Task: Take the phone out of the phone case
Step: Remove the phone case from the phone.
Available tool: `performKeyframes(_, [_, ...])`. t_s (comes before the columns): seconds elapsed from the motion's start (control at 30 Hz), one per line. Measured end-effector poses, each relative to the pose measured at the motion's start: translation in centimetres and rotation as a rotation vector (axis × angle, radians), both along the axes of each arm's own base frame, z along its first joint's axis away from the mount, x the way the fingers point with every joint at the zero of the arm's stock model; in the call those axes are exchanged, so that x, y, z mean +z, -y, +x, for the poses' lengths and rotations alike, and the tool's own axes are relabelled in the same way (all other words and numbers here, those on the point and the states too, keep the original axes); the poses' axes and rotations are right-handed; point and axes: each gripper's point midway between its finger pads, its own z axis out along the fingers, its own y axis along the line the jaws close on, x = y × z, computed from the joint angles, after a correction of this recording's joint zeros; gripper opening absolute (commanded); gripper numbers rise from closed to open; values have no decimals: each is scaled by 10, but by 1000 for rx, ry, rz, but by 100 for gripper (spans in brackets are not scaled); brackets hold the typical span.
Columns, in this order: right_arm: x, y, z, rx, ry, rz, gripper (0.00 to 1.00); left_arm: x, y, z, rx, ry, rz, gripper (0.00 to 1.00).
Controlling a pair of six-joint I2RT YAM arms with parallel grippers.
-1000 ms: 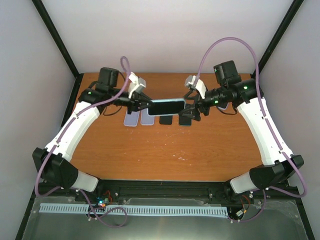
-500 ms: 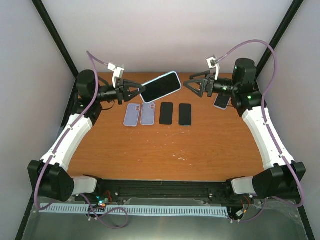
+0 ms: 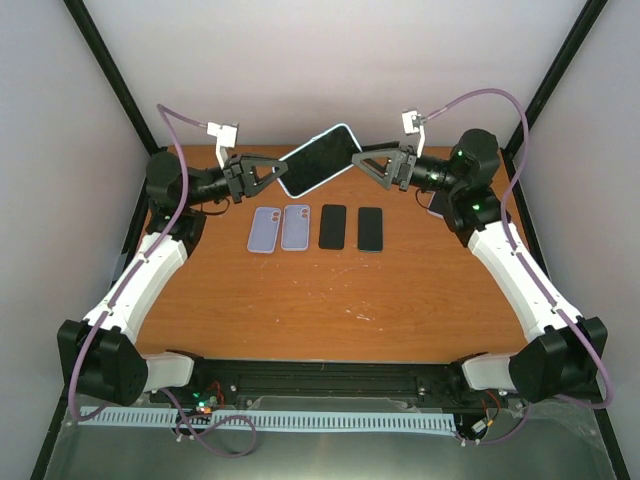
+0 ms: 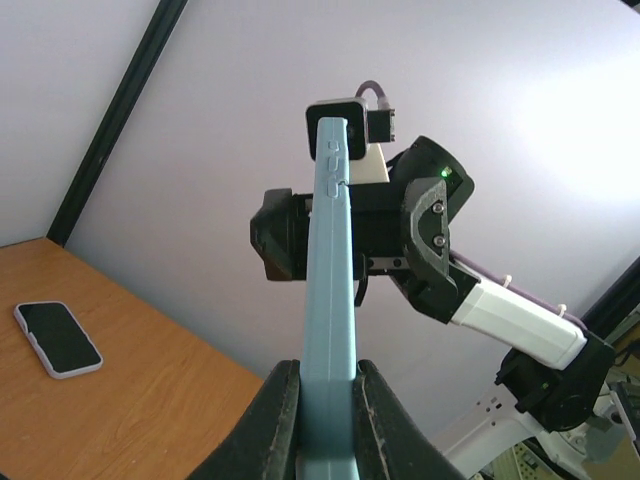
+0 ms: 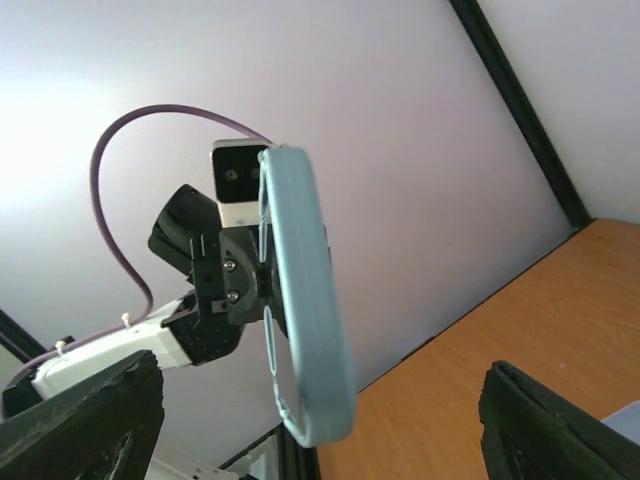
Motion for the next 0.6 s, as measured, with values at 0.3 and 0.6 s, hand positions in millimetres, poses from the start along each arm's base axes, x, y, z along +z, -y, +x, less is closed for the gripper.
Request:
performKeyframes(0.3, [8, -14, -12, 47, 8, 27, 55, 5, -2, 2, 12, -23, -36, 1])
performKeyframes(0.6, [2, -20, -3, 41, -30, 32, 23, -5, -2, 4, 15, -72, -55, 1])
